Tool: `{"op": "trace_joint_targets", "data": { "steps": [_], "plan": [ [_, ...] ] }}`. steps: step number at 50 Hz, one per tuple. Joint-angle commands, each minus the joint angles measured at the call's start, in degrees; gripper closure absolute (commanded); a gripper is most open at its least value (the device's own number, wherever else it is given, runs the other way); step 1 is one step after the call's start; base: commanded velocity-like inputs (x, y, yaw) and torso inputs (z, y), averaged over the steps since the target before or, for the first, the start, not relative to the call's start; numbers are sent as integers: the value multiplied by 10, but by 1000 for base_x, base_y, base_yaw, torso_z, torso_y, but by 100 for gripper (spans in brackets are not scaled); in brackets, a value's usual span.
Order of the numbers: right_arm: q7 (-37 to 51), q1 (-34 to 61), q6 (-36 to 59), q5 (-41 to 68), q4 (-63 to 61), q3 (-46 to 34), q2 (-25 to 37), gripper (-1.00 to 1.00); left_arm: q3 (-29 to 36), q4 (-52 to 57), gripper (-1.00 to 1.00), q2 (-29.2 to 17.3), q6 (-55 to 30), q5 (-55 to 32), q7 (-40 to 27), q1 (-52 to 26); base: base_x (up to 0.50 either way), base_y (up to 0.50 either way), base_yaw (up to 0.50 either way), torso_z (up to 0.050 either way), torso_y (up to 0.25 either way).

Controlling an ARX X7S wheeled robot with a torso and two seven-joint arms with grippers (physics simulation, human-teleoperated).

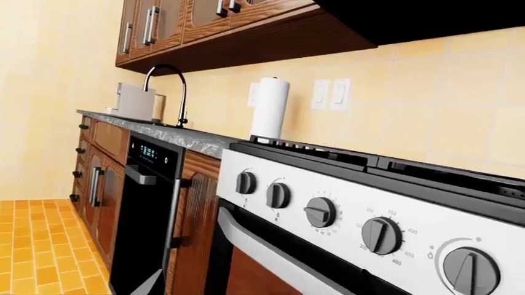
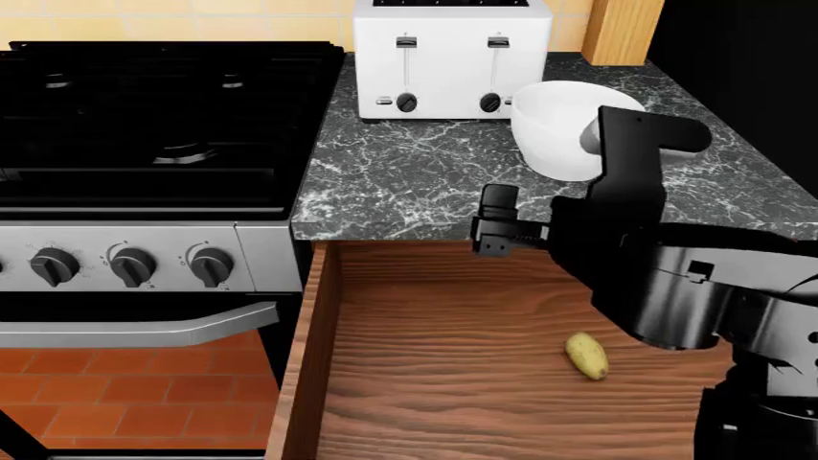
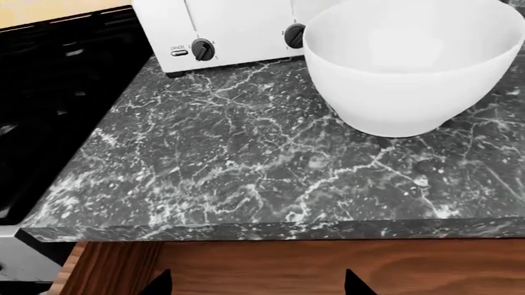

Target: Place the bar in the bowl and close the drawer.

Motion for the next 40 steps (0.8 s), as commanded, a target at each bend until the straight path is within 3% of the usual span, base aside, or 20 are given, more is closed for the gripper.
{"op": "trace_joint_targets", "data": {
  "steps": [1, 16, 31, 40],
  "plan": [
    [61, 43, 30, 93, 1, -28, 33, -100, 3, -13, -100, 1, 9, 0, 2, 3, 0, 0, 0, 0, 0],
    [188, 155, 35, 430, -37, -258, 183, -100, 6, -40, -100, 7, 61, -6, 18, 31, 0, 0, 0, 0, 0],
    [204, 243, -74, 562, -146, -449, 295, -100, 10, -71, -100, 7, 96, -22, 32, 38, 0, 0, 0, 0, 0],
    [207, 304, -81, 615, -220, -584, 350, -100, 11, -79, -100, 6, 105, -25, 36, 39, 0, 0, 0, 0, 0]
  ]
}}
